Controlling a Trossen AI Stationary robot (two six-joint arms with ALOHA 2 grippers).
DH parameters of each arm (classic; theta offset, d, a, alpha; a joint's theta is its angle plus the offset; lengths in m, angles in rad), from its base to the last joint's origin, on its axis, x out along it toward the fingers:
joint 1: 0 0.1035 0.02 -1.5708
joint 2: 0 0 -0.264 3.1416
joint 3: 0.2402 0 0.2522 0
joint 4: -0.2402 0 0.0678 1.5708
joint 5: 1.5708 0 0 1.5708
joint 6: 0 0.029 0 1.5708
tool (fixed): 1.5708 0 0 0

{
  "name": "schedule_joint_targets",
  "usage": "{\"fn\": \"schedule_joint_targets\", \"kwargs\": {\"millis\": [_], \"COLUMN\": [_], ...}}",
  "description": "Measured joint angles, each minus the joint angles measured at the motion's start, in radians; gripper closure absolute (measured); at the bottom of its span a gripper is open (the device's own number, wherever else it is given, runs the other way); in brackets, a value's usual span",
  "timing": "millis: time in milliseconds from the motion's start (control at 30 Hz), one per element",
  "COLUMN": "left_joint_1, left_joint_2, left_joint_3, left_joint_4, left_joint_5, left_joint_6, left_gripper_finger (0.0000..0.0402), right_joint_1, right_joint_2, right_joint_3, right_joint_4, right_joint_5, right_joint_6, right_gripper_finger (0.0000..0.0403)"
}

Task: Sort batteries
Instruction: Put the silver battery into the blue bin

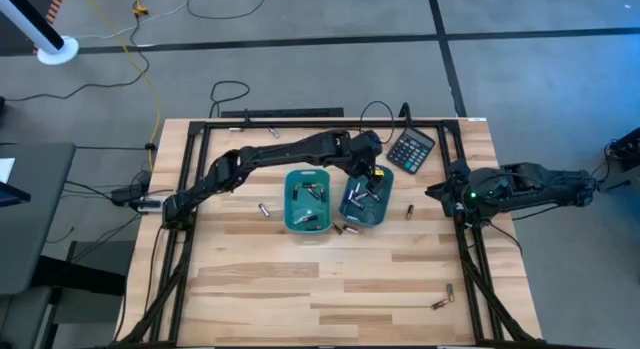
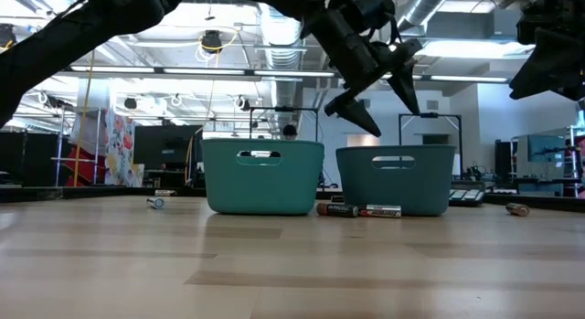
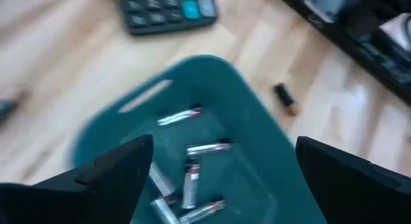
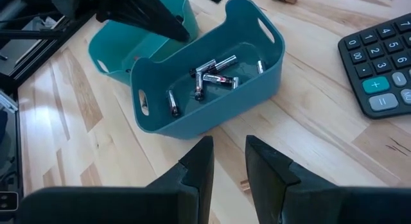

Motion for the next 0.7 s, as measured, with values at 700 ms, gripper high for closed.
{"fn": "schedule_joint_targets", "kwargs": {"millis": [700], "left_joint_1": [0.132], "left_joint_2": [-0.728], "left_joint_3": [-0.939], "left_joint_4": [-0.193], "left_joint_5": [-0.542], "left_joint_6": [-0.191], "left_gripper_finger": [0.0025], "right_joint_1": [0.0], "right_joint_2": [0.0], "right_joint_3": [0.0], "right_joint_4": [0.0], "right_joint_5": [0.001], "right_joint_6": [0.042], "right_gripper_finger": [0.0294]}}
